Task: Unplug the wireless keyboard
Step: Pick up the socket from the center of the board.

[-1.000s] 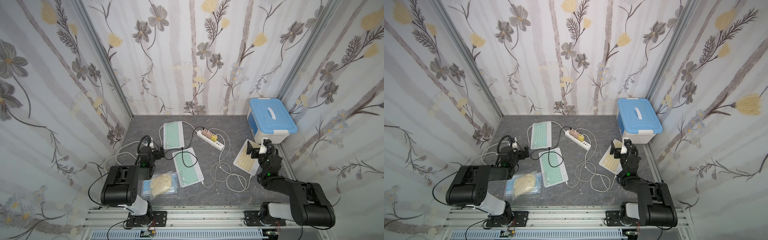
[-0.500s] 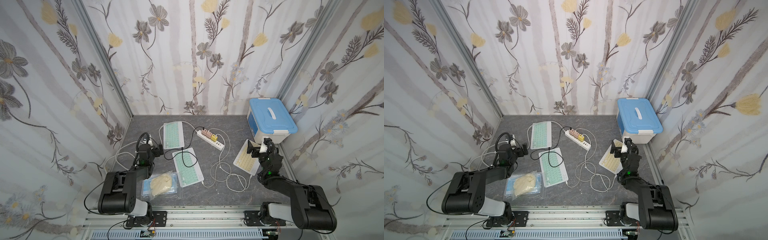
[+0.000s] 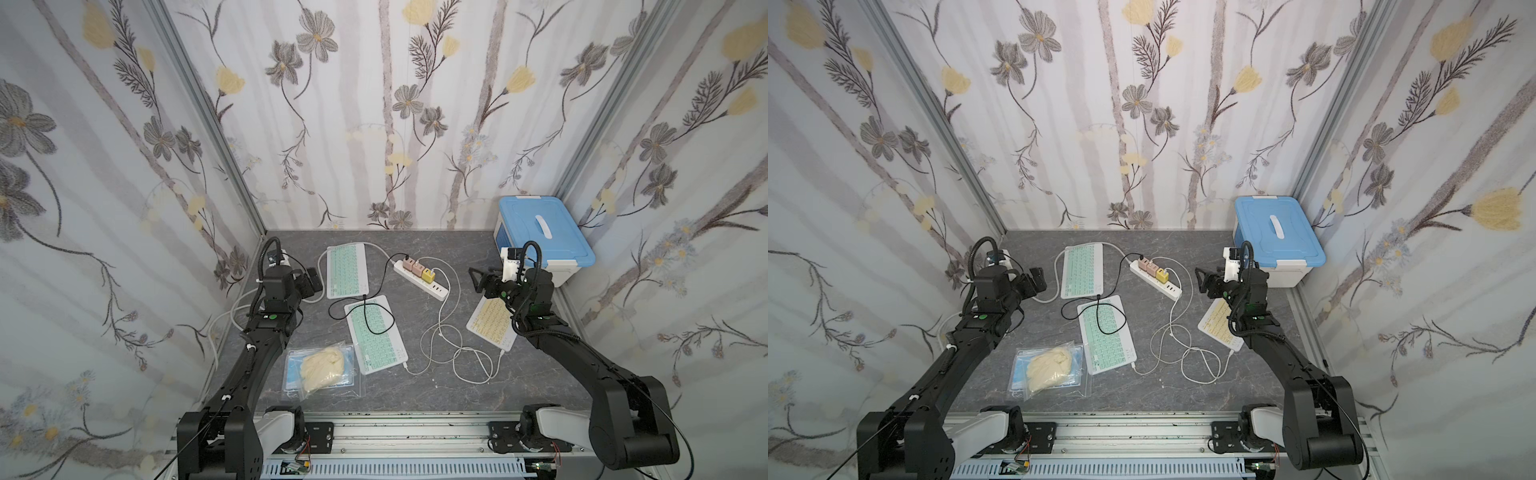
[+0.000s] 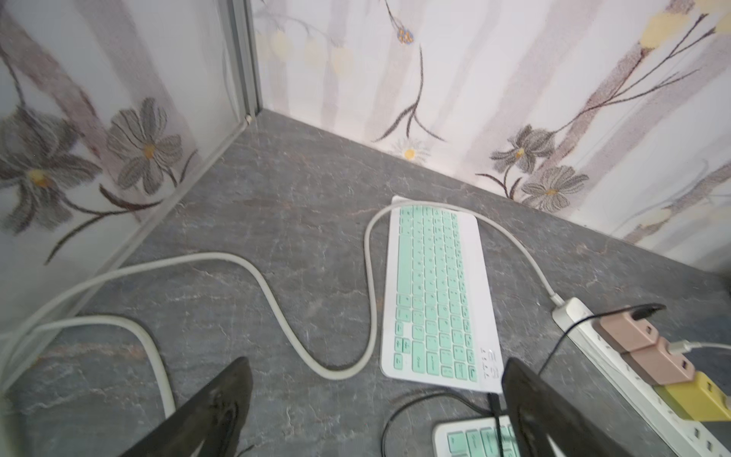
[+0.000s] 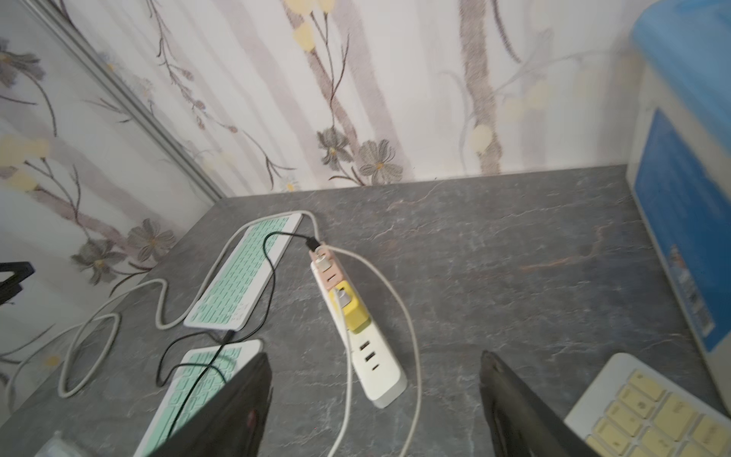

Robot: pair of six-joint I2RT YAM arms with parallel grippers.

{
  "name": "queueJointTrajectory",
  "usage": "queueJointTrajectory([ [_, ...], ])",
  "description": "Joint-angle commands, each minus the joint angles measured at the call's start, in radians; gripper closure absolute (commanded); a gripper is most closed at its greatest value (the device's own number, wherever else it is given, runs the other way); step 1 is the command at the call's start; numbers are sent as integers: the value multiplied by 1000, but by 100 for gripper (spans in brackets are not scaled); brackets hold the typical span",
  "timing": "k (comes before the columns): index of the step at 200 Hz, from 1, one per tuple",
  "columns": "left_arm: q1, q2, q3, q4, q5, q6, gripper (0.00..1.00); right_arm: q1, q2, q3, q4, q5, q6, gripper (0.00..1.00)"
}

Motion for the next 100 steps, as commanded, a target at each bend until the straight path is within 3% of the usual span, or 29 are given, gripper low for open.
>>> queueJointTrajectory([
  [1,1,-26,7,-106,145,-124,0,117,27,40,-126,38,25,17],
  [20,-2,-32,-8,-108,201,-173,0,227,96,90,-182,142,14,18],
  [40,-1,-30,-15,-117,198,-187,0,283,209,162,-169,115,49,23],
  [57,-2,-27,-5,-137,197,-184,0,336,291,239,-207,169,34,23],
  [100,-1,-22,7,-171,203,-188,0,347,473,381,-297,254,13,21],
])
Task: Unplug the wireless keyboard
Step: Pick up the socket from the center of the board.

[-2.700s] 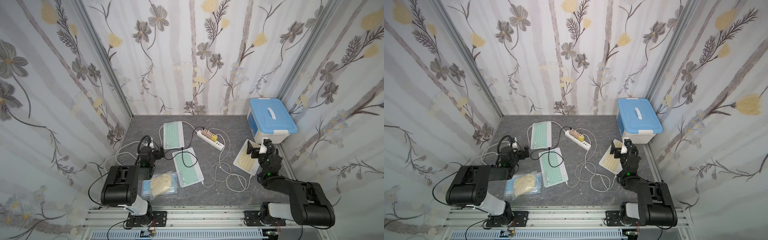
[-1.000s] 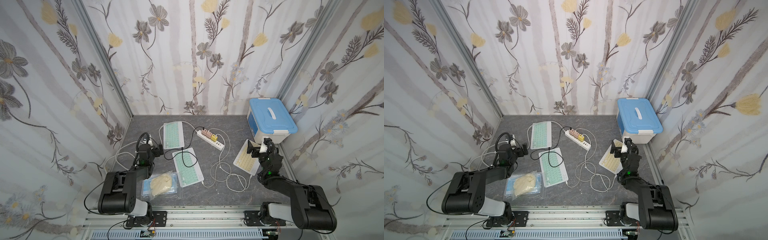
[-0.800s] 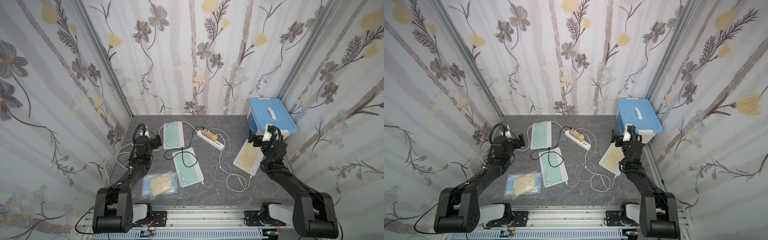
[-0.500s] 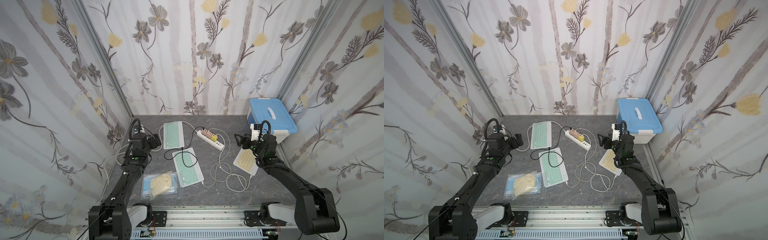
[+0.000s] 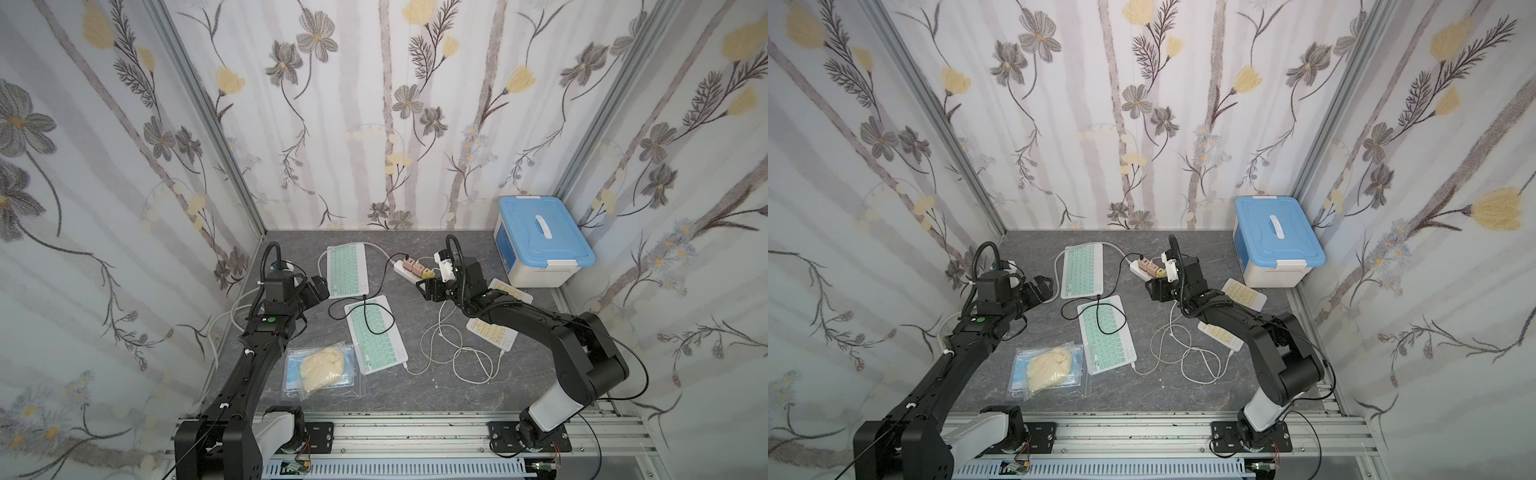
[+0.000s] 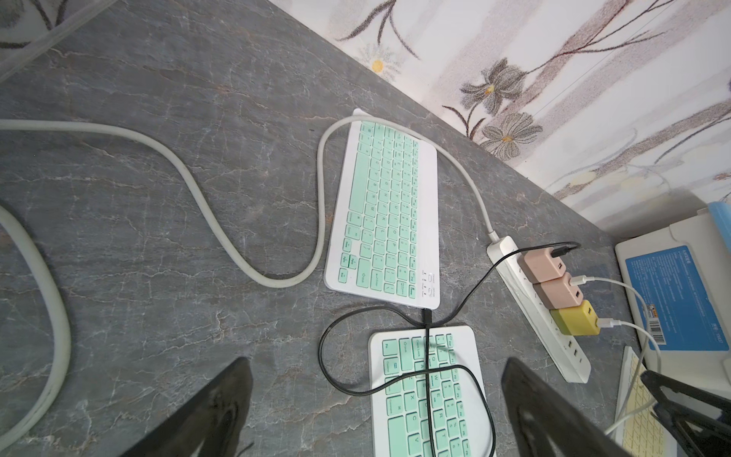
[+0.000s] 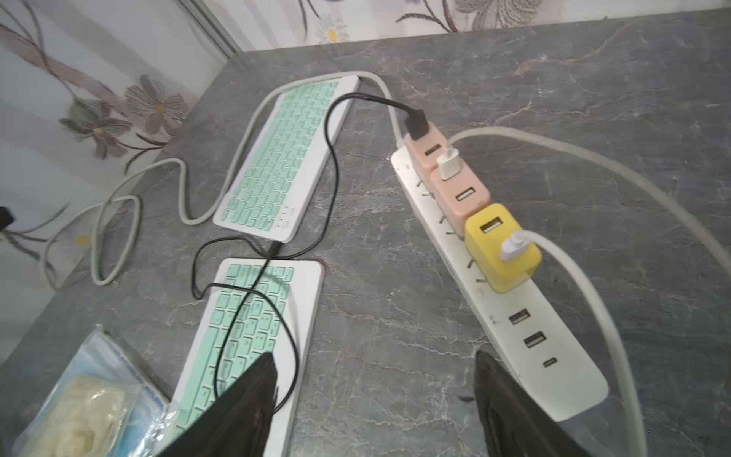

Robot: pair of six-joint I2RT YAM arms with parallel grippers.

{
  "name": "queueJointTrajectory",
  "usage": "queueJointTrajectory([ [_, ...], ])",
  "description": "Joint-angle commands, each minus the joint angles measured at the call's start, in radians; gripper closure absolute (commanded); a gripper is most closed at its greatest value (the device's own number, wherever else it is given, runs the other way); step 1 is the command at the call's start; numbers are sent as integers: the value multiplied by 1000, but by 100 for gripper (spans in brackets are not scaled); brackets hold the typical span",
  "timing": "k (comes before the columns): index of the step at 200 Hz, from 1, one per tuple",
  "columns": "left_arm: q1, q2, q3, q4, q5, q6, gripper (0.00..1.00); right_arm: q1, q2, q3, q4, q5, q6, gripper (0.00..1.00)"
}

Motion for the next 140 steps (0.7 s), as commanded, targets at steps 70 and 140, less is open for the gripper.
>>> queueJointTrajectory([
  [70,1,36,23,-40,23,-16,0,-79,186,134,-206,129,3,21],
  [140,1,54,25,-34,29,-20,0,-90,292,234,-289,207,-62,16],
])
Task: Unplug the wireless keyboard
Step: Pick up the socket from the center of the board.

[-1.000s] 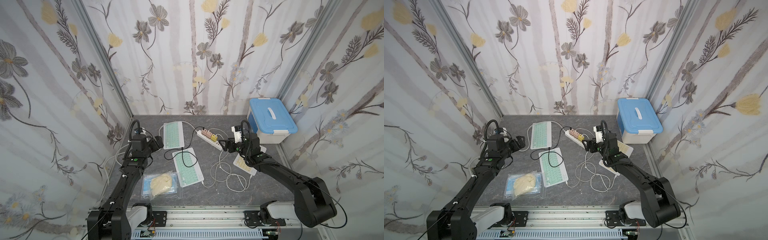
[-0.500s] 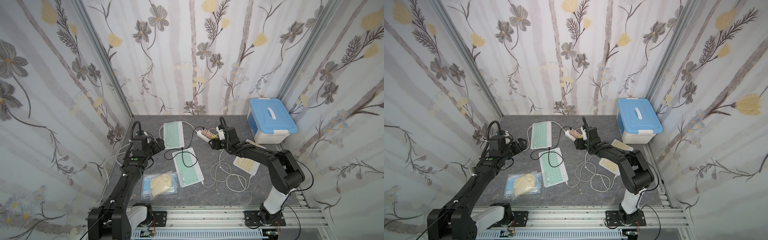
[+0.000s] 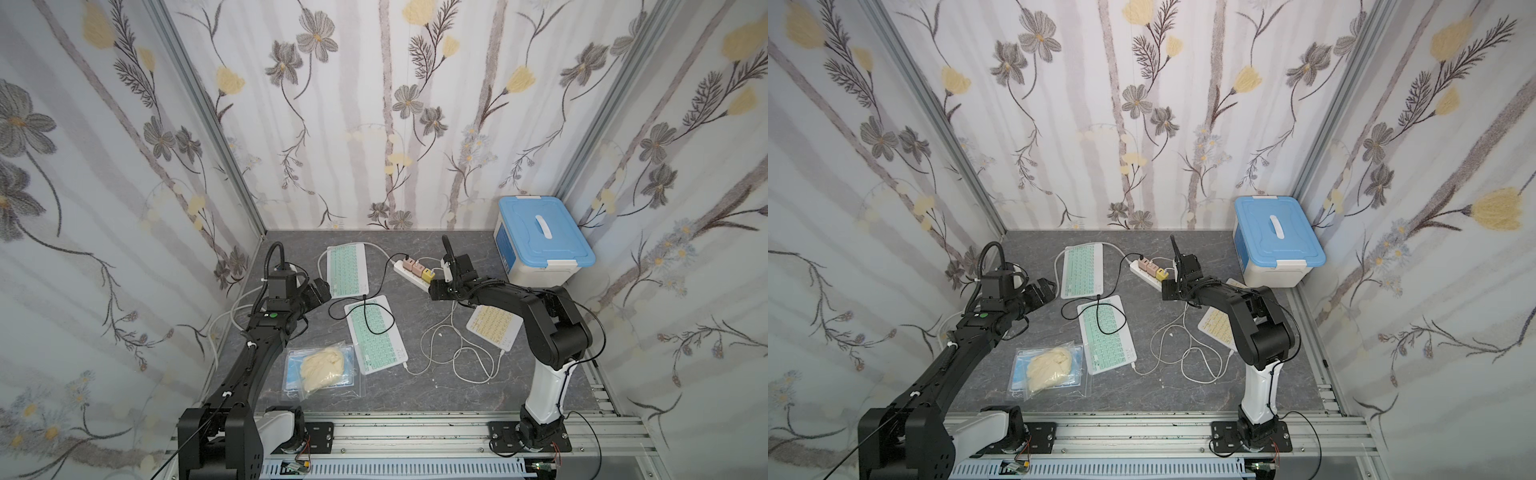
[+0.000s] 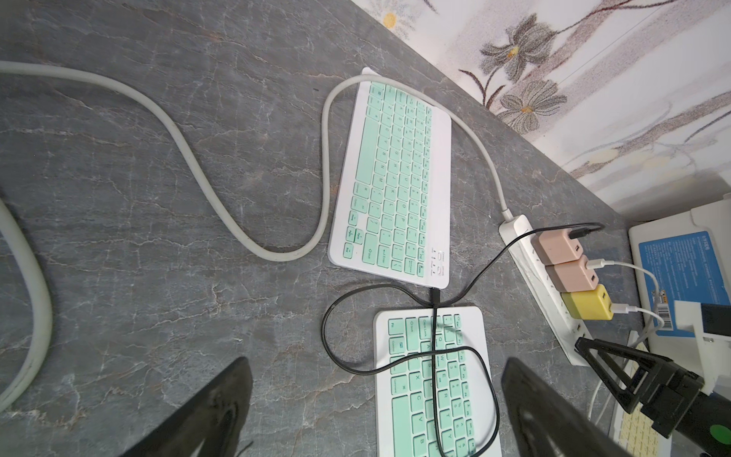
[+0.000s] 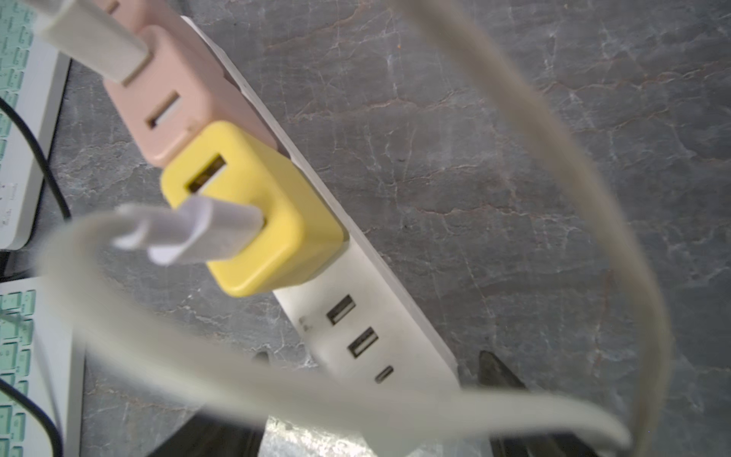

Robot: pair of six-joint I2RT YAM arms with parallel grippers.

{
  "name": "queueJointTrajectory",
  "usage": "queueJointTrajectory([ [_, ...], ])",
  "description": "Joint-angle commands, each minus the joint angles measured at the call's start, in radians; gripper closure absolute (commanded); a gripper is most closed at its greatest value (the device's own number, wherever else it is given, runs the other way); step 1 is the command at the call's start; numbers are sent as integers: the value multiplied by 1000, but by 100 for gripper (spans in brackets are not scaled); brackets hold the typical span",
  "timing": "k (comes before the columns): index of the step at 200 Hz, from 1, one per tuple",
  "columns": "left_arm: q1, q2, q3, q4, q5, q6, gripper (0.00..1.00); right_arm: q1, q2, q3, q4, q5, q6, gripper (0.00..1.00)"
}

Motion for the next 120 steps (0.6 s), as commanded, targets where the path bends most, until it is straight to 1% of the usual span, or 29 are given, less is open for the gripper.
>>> queueJointTrajectory([
  [1,1,1,10,11,1,-7,0,-7,31,42,-29,49,-34,16],
  [17,0,-4,10,7,-3,-5,0,-17,61,72,-48,23,-56,15],
  [35,1,-7,10,2,-10,-1,0,-15,74,80,-50,-37,-75,17],
  [54,1,-6,12,2,-12,-3,0,5,73,73,-51,-57,-85,20],
  [91,1,8,25,4,-10,-8,0,56,71,58,-55,-35,-88,25],
  [120,0,17,29,4,-10,-11,0,76,73,60,-51,32,-80,30],
])
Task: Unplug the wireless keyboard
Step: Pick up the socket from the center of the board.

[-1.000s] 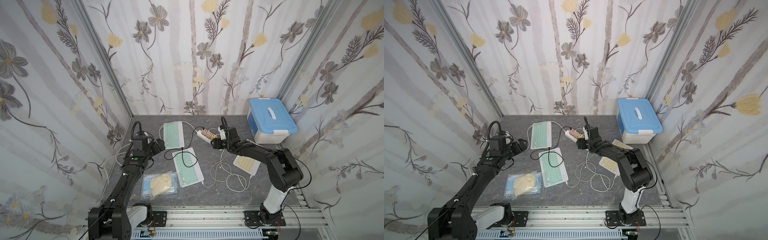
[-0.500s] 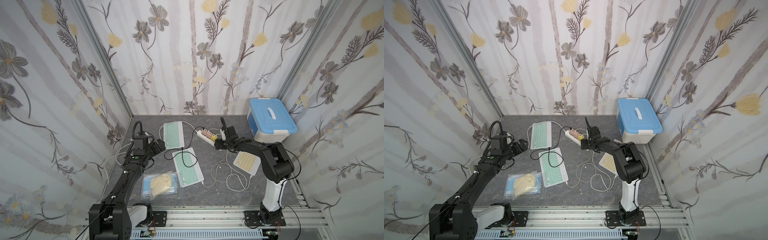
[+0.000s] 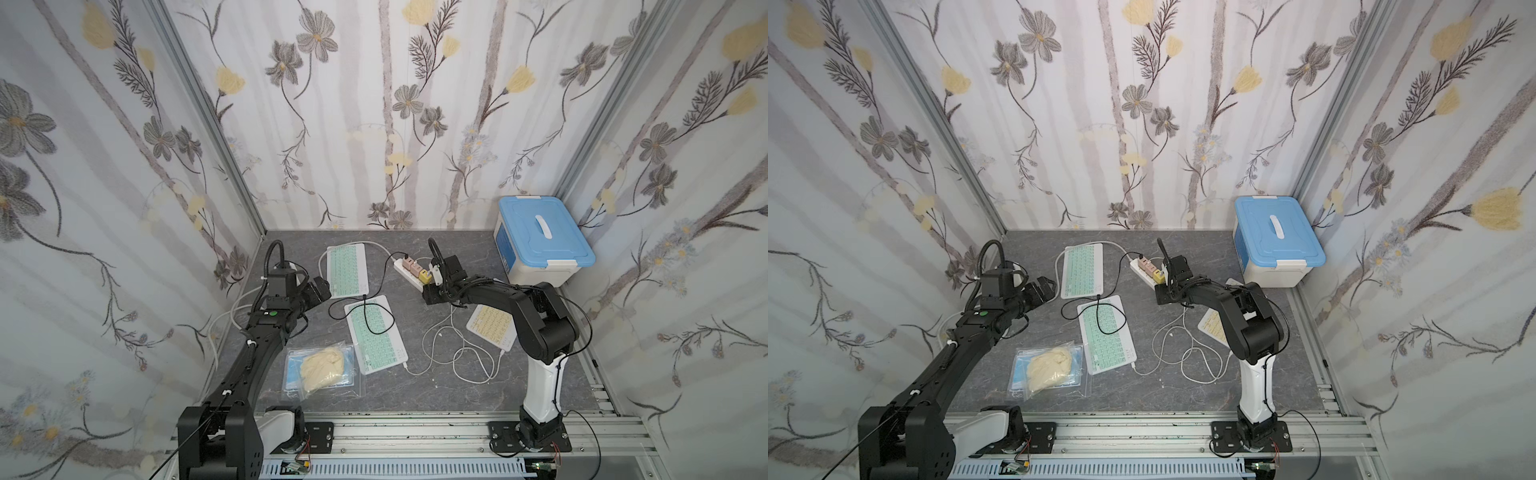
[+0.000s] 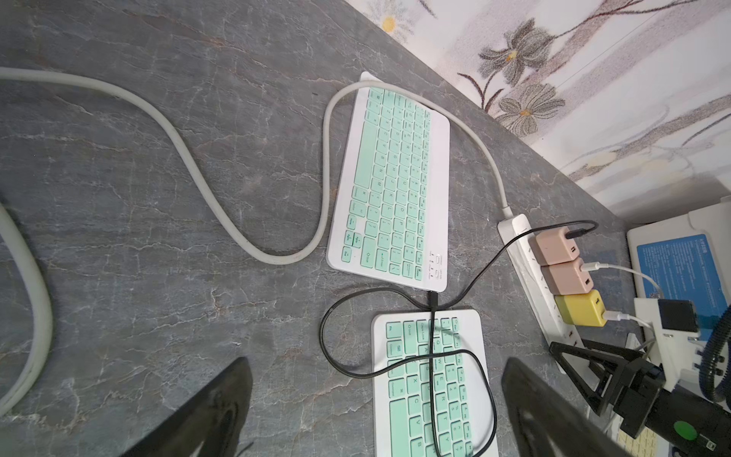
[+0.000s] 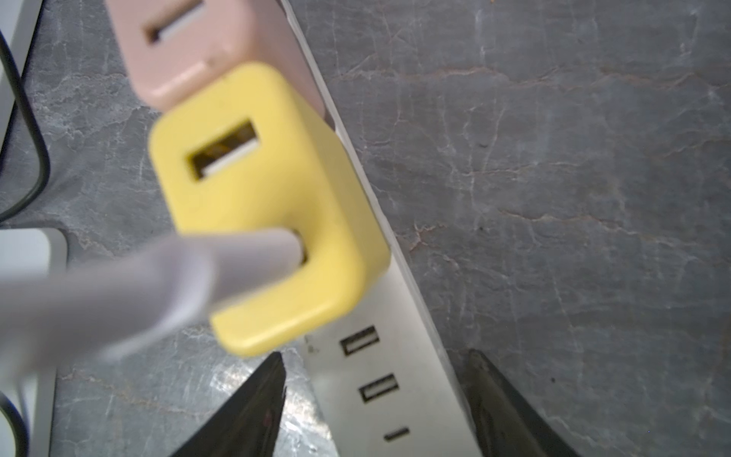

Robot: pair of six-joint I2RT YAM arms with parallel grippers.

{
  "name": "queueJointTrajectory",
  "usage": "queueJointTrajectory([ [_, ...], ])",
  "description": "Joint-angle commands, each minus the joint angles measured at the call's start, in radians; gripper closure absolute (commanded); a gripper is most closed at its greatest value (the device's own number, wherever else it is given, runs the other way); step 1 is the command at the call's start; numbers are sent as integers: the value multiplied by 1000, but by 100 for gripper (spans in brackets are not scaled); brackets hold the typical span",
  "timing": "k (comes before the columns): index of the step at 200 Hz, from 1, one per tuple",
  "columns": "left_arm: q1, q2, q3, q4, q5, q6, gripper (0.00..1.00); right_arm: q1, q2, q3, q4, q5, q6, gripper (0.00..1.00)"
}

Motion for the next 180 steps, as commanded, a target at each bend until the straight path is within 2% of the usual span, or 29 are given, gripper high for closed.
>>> queueJointTrajectory([
  [1,1,6,10,11,-7,-7,0,14,3,0,-6,38,-1,30],
  [68,1,16,12,-3,-10,-10,0,52,24,3,31,158,-19,47],
  [94,1,20,16,-4,-8,-11,0,53,16,1,36,154,-35,53],
  [147,0,52,31,28,54,-40,0,50,-43,-13,100,58,-81,79],
  [180,-11,95,46,131,161,-115,0,51,-65,-18,132,-9,-111,99],
])
